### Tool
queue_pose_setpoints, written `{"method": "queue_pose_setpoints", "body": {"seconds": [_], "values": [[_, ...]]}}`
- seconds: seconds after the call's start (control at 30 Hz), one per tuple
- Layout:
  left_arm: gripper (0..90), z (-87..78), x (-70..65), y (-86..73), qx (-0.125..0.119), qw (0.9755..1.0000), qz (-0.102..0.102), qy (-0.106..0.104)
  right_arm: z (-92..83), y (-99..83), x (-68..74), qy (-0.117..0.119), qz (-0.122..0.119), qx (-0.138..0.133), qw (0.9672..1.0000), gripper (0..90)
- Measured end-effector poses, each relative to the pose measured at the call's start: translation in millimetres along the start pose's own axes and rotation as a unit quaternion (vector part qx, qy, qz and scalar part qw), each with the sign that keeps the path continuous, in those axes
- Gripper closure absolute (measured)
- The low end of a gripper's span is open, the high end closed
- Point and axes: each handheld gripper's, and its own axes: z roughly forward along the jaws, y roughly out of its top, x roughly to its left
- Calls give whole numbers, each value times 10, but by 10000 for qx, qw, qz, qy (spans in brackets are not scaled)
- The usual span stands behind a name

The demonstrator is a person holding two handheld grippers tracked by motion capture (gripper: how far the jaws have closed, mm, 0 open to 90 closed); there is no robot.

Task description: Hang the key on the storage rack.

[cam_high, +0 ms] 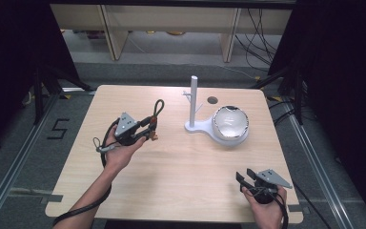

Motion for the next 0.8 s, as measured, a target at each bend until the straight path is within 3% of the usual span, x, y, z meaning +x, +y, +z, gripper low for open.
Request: {"method": "queue_pose_setpoints", "body": {"seconds": [0.13, 0.17, 0.4, 0.8], "values": [[677, 39, -20, 9, 8, 10000, 12, -13, -3, -1, -4, 1, -22, -3, 10000, 520], [677, 47, -24, 13, 20, 10000, 26, -16, -11, -6, 31, -25, 180, 31, 9998, 520], [677, 110, -48, 48, 14, 10000, 38, -39, 0, -7, 31, -12, 179, -43, 9998, 519], [677, 176, -94, 110, -23, 9999, 76, -95, -29, 2, 28, -53, 177, 76, 9998, 519]]}}
